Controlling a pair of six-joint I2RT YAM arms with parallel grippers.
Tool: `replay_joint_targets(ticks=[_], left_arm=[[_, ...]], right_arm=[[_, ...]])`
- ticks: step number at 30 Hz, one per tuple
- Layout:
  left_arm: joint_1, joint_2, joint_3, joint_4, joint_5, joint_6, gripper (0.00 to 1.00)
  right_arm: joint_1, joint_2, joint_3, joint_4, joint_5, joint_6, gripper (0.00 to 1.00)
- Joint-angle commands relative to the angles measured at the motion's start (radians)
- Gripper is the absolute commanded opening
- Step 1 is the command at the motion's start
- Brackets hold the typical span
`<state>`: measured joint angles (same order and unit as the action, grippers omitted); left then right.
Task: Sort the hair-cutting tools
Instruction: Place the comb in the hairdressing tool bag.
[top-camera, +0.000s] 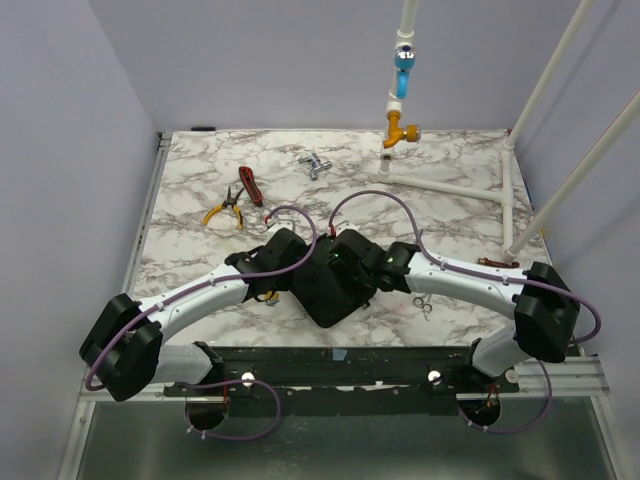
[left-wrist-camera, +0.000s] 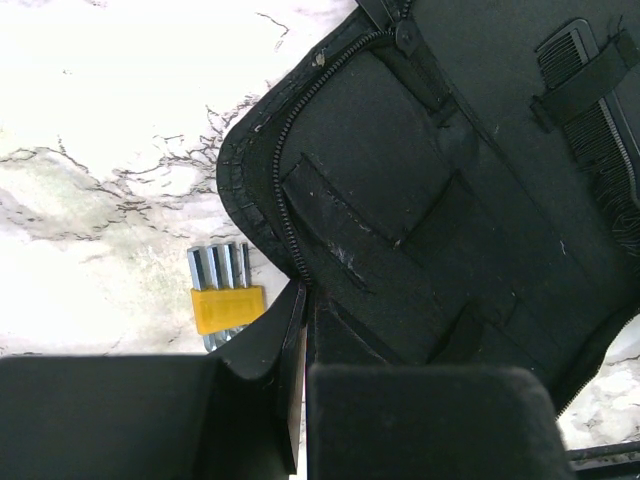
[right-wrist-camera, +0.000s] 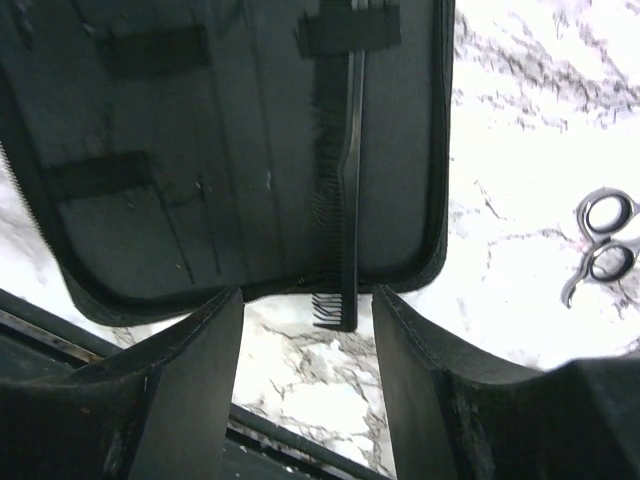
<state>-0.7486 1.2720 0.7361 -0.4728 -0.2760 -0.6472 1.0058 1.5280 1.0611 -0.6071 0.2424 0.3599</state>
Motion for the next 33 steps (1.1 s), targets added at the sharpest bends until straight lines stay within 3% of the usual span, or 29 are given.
replay_joint_targets(ticks=[1, 13, 16, 22, 33], left_arm=[[-0.009, 0.003, -0.001, 0.01, 0.014, -0.009, 0.0], [-0.01, -0.013, -0.032, 0.041, 0.066, -0.003, 0.0], [-0.011, -0.014, -0.035, 0.052, 0.088, 0.011, 0.0], [-0.011, -0.024, -0.049, 0.064, 0.106, 0.029, 0.0], [-0.017, -0.025, -0.045, 0.067, 0.141, 0.076, 0.0]], right_arm=[[-0.007, -0.003, -0.054, 0.117, 0.015, 0.014, 0.56], [-0.015, 0.107, -0.129, 0.205, 0.085, 0.023, 0.53], [-0.024, 0.121, -0.131, 0.212, 0.102, 0.019, 0.49], [-0.035, 0.157, -0.131, 0.255, 0.092, -0.004, 0.28], [-0.041, 0.21, -0.093, 0.331, 0.106, -0.079, 0.21]])
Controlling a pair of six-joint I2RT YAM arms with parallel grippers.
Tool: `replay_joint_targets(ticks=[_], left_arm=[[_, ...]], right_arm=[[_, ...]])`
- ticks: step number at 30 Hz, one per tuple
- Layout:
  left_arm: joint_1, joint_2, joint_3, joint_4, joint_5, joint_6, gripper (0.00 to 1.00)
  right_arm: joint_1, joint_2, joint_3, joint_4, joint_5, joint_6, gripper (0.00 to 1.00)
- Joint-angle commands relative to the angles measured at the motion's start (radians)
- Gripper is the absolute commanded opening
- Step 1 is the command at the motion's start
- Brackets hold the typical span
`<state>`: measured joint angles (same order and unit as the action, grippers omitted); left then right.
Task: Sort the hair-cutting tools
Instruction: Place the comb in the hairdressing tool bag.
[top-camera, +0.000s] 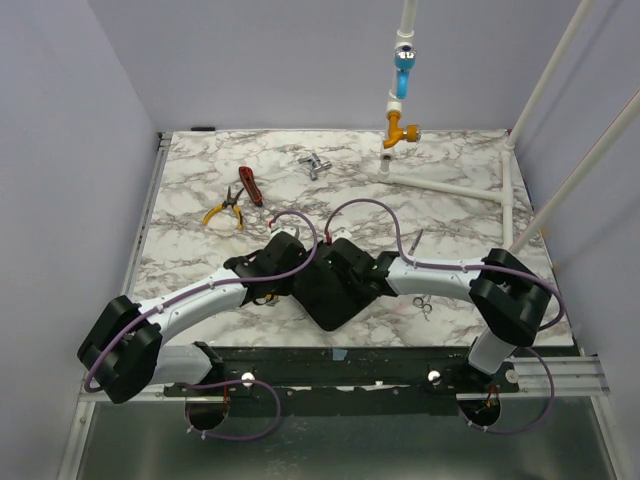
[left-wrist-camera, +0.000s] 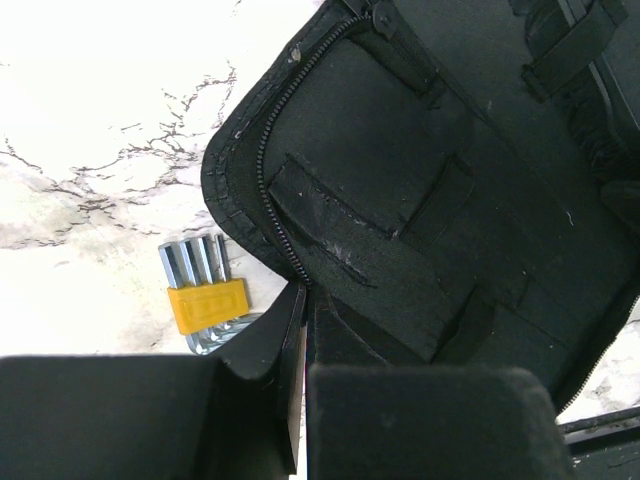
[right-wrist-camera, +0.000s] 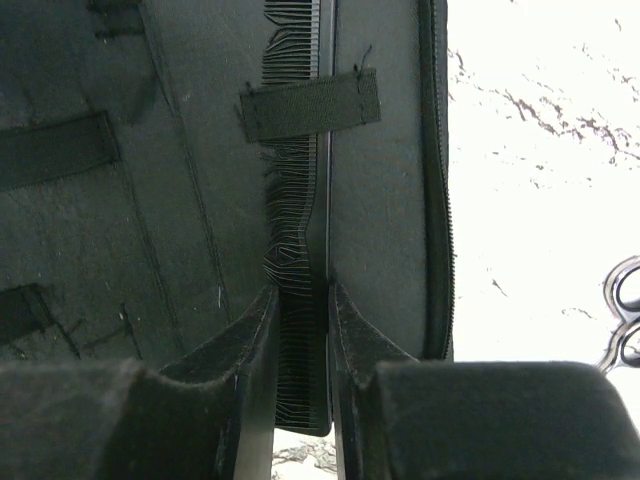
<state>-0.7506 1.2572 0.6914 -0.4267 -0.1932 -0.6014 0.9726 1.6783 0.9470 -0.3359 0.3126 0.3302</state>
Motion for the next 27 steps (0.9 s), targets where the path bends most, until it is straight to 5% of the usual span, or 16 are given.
replay_joint_targets(ticks=[1, 17, 24, 27], left_arm=[[-0.016, -0.009, 0.001, 0.02, 0.059, 0.033, 0.0], [-0.035, -0.015, -0.006, -0.001, 0.028, 0.017, 0.0], [-0.036, -0.015, -0.004, -0.023, -0.014, -0.032, 0.0], [-0.036, -0.015, -0.008, -0.015, -0.023, -0.052, 0.03]], right_arm=[[-0.01, 0.066, 0.024, 0.065, 0.039, -0.056, 0.2], [-0.023, 0.15, 0.1, 0.107, 0.101, -0.111, 0.21], [-0.022, 0.009, 0.016, 0.065, 0.09, 0.016, 0.55], [-0.023, -0.108, -0.056, 0.044, 0.079, 0.104, 0.61]])
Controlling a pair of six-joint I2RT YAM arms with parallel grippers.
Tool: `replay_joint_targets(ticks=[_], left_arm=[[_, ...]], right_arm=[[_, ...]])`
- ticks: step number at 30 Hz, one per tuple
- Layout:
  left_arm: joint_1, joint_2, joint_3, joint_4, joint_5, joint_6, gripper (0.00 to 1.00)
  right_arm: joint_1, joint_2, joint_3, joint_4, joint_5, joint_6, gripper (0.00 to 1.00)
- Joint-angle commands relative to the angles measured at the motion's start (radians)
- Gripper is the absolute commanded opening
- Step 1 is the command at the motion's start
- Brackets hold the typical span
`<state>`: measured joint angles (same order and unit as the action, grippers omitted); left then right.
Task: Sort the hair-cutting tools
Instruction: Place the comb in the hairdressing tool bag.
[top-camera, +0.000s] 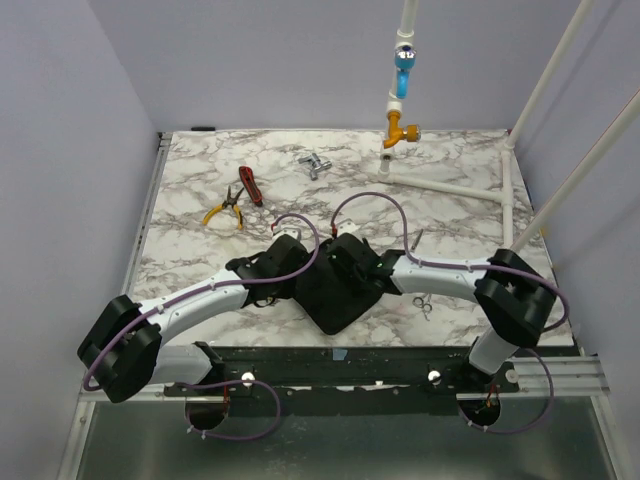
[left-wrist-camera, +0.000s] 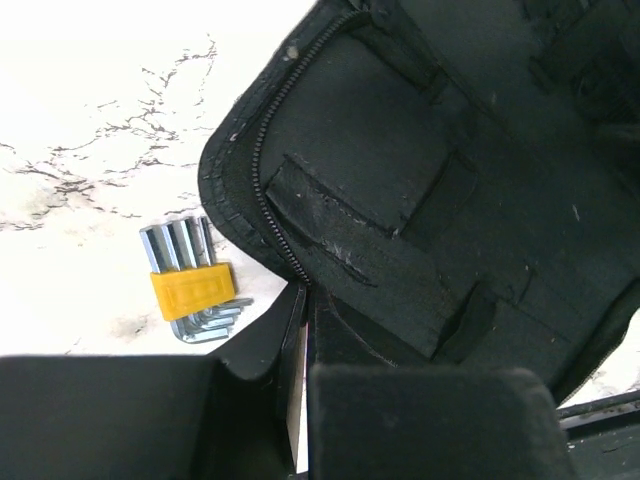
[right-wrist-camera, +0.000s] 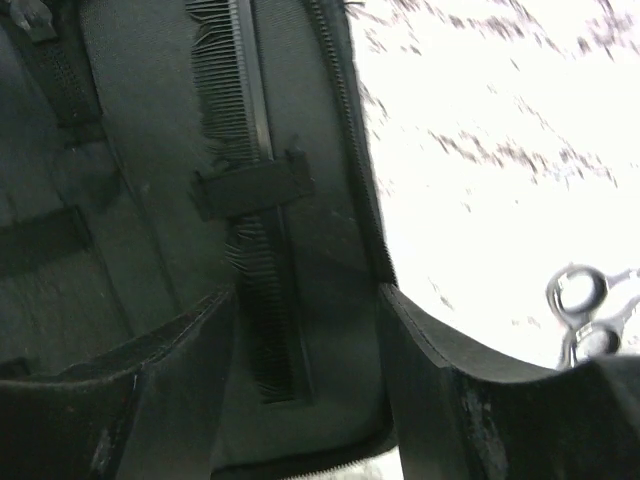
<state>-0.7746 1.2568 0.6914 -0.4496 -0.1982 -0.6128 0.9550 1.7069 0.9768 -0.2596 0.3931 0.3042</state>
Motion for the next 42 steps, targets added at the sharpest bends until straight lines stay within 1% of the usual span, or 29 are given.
replay_joint_targets(ticks=[1, 2, 3, 8, 11, 14, 16, 19, 21, 25, 27, 30, 33, 35, 38, 40, 42], left_arm=[[-0.011, -0.016, -0.009, 0.012, -0.02, -0.048, 0.08], [-0.012, -0.018, -0.009, 0.017, -0.02, -0.055, 0.11], [-0.011, -0.021, -0.01, 0.023, -0.02, -0.061, 0.12], [-0.011, -0.02, -0.014, 0.054, -0.016, -0.106, 0.12], [-0.011, -0.006, -0.029, 0.075, -0.014, -0.153, 0.09], [-0.012, -0.002, -0.061, 0.113, -0.014, -0.217, 0.06], [-0.011, -0.01, -0.096, 0.156, -0.006, -0.255, 0.06], [-0.011, -0.025, -0.151, 0.225, 0.021, -0.295, 0.06], [-0.011, -0.033, -0.176, 0.256, 0.03, -0.308, 0.06], [-0.011, -0.031, -0.201, 0.291, 0.037, -0.306, 0.09], [-0.011, -0.024, -0.209, 0.301, 0.037, -0.307, 0.09], [-0.012, -0.024, -0.217, 0.297, 0.028, -0.317, 0.09], [-0.011, -0.06, -0.235, 0.29, -0.004, -0.337, 0.09], [-0.012, -0.089, -0.251, 0.281, -0.035, -0.357, 0.09], [-0.011, -0.119, -0.273, 0.281, -0.067, -0.382, 0.06], [-0.011, -0.122, -0.283, 0.284, -0.072, -0.386, 0.05], [-0.012, -0.114, -0.282, 0.284, -0.073, -0.383, 0.05]], right_arm=[[-0.005, -0.18, -0.106, -0.04, -0.005, 0.165, 0.62], [-0.005, -0.217, -0.131, -0.044, -0.006, 0.198, 0.63], [-0.005, -0.266, -0.154, -0.044, -0.006, 0.238, 0.63], [-0.005, -0.439, -0.271, -0.038, 0.011, 0.402, 0.65], [-0.005, -0.471, -0.296, -0.065, 0.03, 0.474, 0.67], [-0.005, -0.454, -0.321, -0.098, 0.047, 0.563, 0.67], [-0.005, -0.446, -0.362, -0.073, 0.039, 0.601, 0.67], [-0.005, -0.445, -0.402, 0.008, -0.003, 0.613, 0.66], [-0.005, -0.43, -0.407, 0.034, 0.0, 0.611, 0.64], [-0.005, -0.374, -0.375, 0.046, 0.027, 0.563, 0.6], [-0.005, -0.354, -0.354, 0.048, 0.048, 0.531, 0.59], [-0.005, -0.363, -0.299, -0.025, 0.108, 0.504, 0.63], [-0.019, -0.429, -0.26, -0.102, 0.211, 0.499, 0.65], [-0.093, -0.468, -0.252, -0.126, 0.206, 0.487, 0.66], [-0.284, -0.487, -0.267, -0.1, 0.117, 0.463, 0.65], [-0.399, -0.466, -0.274, -0.057, 0.065, 0.45, 0.64], [-0.462, -0.414, -0.255, -0.033, 0.052, 0.44, 0.62]])
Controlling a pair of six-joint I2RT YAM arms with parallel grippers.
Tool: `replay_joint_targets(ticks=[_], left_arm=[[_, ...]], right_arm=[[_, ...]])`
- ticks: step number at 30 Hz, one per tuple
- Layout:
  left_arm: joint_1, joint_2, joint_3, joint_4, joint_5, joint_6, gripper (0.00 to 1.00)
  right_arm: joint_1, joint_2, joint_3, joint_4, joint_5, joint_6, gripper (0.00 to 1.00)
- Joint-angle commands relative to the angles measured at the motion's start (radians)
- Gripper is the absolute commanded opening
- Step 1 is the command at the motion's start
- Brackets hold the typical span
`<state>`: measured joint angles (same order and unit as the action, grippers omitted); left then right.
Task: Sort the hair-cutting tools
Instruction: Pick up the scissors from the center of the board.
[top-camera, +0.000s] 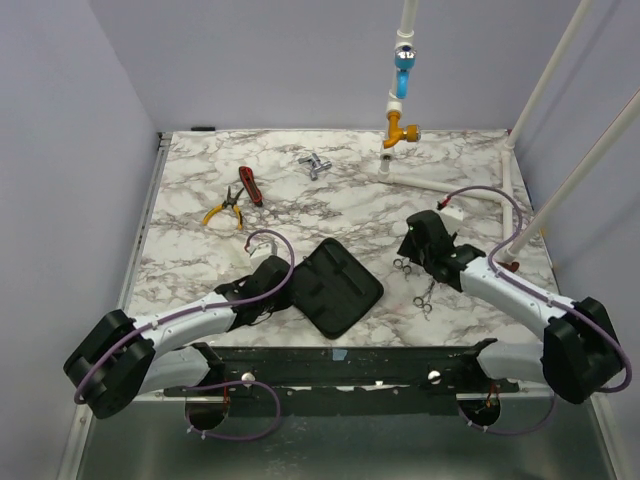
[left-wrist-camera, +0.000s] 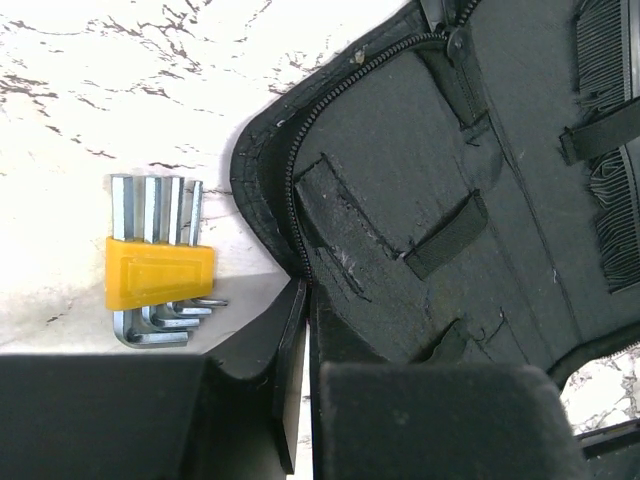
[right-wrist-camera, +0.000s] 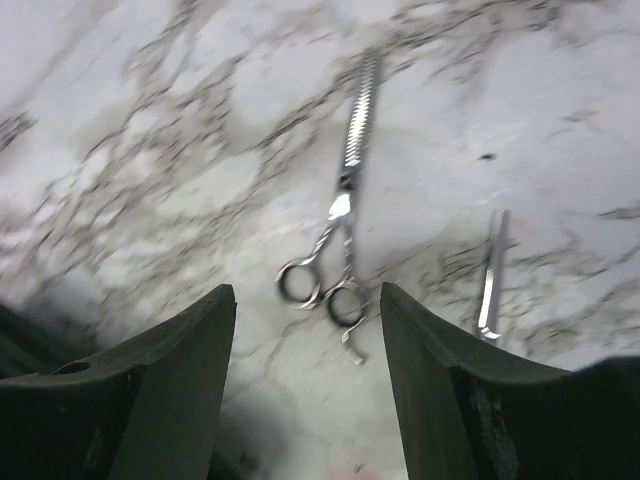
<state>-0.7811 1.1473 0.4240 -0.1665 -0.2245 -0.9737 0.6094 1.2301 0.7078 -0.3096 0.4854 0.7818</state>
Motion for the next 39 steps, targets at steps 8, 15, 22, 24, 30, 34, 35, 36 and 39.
replay_joint_targets(ticks=[8, 15, 22, 24, 30, 34, 35, 36, 39], left_arm=[[-0.005, 0.028, -0.006, 0.037, -0.022, 0.015, 0.04], [-0.004, 0.003, -0.022, 0.05, -0.033, 0.025, 0.04], [-0.005, 0.0, -0.027, 0.06, -0.035, 0.029, 0.03], [-0.004, 0.002, -0.022, 0.057, -0.035, 0.03, 0.03], [-0.006, -0.007, -0.02, 0.05, -0.037, 0.036, 0.01], [-0.005, -0.014, -0.022, 0.045, -0.041, 0.037, 0.01], [-0.004, -0.014, -0.024, 0.045, -0.042, 0.038, 0.01], [-0.005, -0.014, -0.022, 0.045, -0.044, 0.037, 0.0], [-0.006, -0.011, -0.016, 0.042, -0.044, 0.038, 0.0]], right_arm=[[-0.148, 0.306, 0.143, 0.044, -0.007, -0.063, 0.57], [-0.174, 0.422, 0.183, 0.024, 0.009, -0.095, 0.5], [-0.174, 0.464, 0.198, 0.014, -0.013, -0.11, 0.36], [-0.175, 0.478, 0.202, 0.013, -0.022, -0.116, 0.32], [-0.176, 0.508, 0.198, 0.013, -0.052, -0.127, 0.18], [-0.175, 0.474, 0.178, 0.008, -0.053, -0.136, 0.06], [-0.176, 0.46, 0.174, 0.004, -0.053, -0.14, 0.01], [-0.176, 0.436, 0.17, -0.001, -0.051, -0.144, 0.01], [-0.174, 0.361, 0.17, -0.027, -0.054, -0.158, 0.01]])
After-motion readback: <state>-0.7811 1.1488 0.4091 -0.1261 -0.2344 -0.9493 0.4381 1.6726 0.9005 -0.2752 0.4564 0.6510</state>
